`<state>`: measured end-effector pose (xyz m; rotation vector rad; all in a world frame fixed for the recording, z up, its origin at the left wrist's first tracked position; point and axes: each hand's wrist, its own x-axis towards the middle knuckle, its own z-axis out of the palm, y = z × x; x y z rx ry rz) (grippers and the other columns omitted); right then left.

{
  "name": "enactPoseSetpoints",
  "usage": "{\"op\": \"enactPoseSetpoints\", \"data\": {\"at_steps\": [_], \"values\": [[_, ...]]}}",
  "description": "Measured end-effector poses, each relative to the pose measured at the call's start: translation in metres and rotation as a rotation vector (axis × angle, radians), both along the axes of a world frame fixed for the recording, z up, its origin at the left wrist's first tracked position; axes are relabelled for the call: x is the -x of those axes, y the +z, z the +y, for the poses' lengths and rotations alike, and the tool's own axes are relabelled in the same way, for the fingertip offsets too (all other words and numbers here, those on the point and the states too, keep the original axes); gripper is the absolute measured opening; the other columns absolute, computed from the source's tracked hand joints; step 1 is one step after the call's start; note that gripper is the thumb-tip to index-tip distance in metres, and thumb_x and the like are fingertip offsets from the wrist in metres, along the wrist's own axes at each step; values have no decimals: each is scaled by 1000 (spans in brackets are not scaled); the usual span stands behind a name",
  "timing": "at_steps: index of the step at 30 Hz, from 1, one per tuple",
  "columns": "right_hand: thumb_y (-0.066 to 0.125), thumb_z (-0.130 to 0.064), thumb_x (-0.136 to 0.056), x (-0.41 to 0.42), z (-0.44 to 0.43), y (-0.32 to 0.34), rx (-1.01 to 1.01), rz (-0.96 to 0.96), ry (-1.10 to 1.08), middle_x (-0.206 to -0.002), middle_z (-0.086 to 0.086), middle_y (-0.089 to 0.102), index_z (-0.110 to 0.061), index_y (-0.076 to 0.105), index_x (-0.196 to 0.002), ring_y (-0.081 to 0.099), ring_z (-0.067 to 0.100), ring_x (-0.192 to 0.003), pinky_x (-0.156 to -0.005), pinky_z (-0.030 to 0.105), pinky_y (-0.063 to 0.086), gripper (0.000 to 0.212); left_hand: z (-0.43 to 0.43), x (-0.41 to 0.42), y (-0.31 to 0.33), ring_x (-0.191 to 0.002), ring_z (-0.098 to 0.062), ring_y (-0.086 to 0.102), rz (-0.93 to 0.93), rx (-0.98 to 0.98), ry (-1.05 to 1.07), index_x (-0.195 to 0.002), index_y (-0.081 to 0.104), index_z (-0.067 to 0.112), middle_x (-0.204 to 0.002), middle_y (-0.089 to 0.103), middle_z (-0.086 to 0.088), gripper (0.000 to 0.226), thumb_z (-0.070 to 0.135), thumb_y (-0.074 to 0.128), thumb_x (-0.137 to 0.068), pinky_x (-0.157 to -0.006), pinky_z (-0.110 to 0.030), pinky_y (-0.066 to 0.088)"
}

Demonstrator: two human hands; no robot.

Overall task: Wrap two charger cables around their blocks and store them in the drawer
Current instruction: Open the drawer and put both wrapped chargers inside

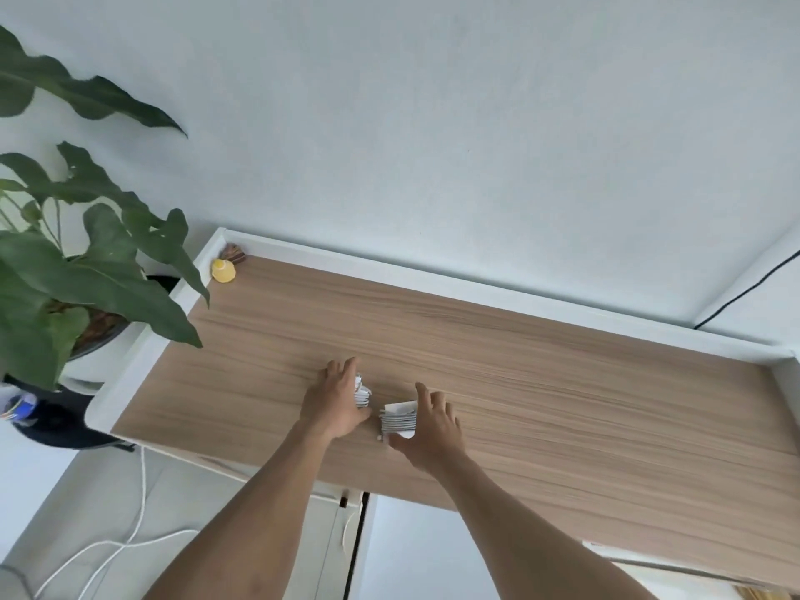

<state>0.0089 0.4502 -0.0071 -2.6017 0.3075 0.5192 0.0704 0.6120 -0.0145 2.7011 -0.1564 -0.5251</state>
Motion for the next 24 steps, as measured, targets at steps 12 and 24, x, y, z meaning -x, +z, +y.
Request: {"op": "enactPoseSetpoints", "data": {"at_steps": [12,24], "values": [[72,-37,-76,0,-6,-7,224,-103,320,-132,3,38,-21,37,-132,46,25,-117,-97,37,41,67,10,7,-4,-113,-26,52,-126,-91,-152,-127,41,15,-126,48,-4,63,26,76,-76,-83,-38,48],[69,-51,-70,40,-62,27,167,-131,154,-121,1,47,-20,47,-125,48,22,-115,-96,35,37,66,-10,49,24,-103,-24,55,-191,46,-74,-118,46,16,-117,52,-2,57,26,77,-72,-80,-37,48]]}}
